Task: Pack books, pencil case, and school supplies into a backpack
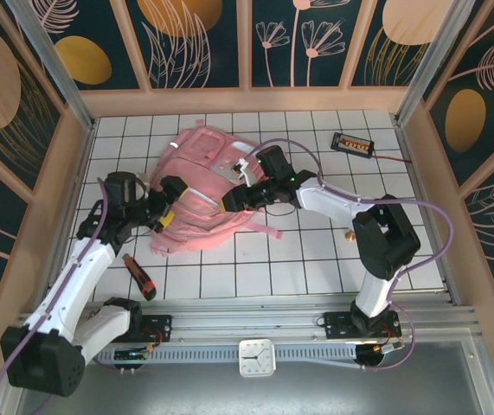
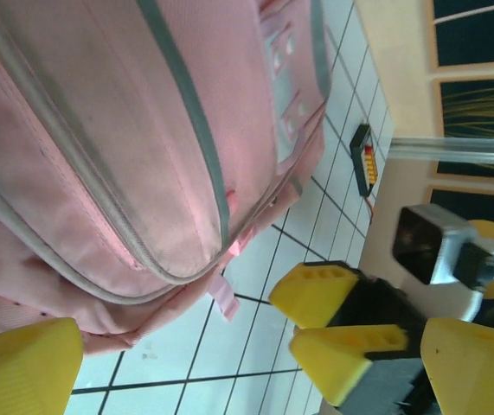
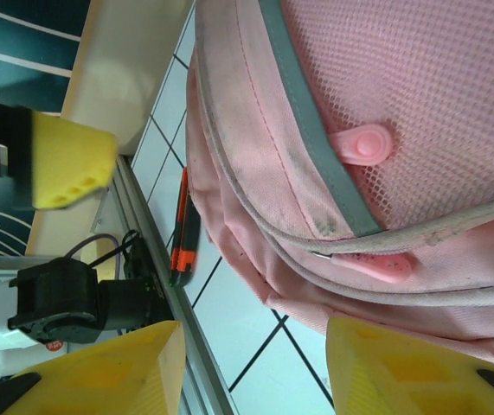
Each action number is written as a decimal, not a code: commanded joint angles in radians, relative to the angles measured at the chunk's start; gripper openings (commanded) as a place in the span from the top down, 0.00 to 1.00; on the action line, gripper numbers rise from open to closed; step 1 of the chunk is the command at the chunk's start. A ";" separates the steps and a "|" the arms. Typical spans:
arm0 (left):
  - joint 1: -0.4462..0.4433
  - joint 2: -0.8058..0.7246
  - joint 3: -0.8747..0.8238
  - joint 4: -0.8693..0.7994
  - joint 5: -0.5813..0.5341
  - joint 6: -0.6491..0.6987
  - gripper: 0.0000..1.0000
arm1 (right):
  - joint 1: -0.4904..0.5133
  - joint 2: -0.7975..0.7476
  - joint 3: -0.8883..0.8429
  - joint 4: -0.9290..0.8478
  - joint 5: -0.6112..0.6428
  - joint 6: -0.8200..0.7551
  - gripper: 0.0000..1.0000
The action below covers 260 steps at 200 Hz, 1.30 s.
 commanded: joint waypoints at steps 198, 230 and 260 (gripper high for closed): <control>-0.061 0.244 -0.013 0.162 -0.042 -0.034 0.23 | -0.028 -0.080 -0.022 -0.004 0.054 -0.012 0.53; -0.062 0.280 -0.041 0.239 -0.057 -0.057 0.28 | -0.028 -0.082 -0.031 0.010 0.055 -0.001 0.53; -0.062 0.324 -0.010 0.239 -0.057 -0.030 0.47 | -0.028 -0.112 -0.033 0.023 0.089 -0.031 0.52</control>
